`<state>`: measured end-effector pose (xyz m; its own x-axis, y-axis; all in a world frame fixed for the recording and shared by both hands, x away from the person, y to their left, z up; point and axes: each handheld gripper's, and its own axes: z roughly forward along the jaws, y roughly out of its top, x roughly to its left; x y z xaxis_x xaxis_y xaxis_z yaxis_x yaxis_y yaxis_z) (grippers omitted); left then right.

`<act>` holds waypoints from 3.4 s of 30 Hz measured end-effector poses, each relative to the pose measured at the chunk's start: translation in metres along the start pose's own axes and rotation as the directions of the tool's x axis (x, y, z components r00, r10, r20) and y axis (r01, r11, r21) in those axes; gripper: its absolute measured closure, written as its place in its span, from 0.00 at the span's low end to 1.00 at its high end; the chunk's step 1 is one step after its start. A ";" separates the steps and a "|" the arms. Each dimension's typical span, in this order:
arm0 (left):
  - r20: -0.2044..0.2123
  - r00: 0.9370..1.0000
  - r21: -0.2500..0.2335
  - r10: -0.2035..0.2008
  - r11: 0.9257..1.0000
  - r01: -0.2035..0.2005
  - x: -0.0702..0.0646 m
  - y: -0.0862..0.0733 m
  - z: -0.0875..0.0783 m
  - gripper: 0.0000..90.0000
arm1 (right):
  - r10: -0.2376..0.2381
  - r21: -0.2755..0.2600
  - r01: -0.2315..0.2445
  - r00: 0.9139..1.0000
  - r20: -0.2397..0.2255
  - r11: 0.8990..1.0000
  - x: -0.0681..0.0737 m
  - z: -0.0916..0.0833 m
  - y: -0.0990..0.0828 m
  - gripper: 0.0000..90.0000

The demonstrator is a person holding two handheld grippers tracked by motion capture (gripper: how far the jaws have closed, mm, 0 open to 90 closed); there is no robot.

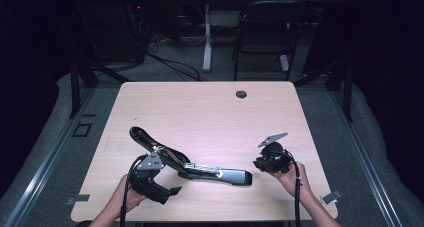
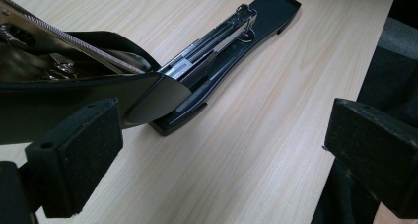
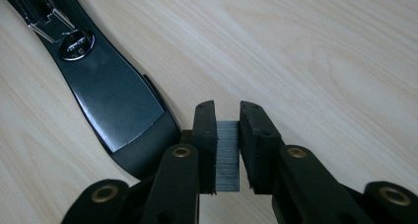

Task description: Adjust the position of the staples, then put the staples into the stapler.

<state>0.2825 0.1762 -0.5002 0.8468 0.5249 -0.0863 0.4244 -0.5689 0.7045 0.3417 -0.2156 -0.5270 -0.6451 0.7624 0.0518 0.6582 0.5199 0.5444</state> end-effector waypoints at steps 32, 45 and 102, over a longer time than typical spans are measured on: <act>0.050 0.999 -0.009 0.002 1.000 -0.001 0.002 -0.001 -0.001 0.00 | -0.112 -0.028 0.111 0.993 -0.026 0.993 0.021 0.007 0.024 0.87; 0.073 0.997 -0.003 0.006 1.000 -0.006 0.002 -0.002 0.001 0.00 | -0.121 -0.032 0.120 0.992 -0.033 0.992 0.021 0.006 0.027 0.87; 0.075 0.997 -0.002 0.016 1.000 -0.016 0.005 -0.003 -0.001 0.00 | -0.362 -0.145 0.334 0.896 -0.256 0.931 0.074 0.038 0.100 0.87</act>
<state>0.2854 0.1814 -0.5019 0.8752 0.4667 -0.1275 0.4103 -0.5762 0.7068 0.3742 -0.0930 -0.5004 -0.9157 0.3967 0.0639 0.3410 0.6831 0.6458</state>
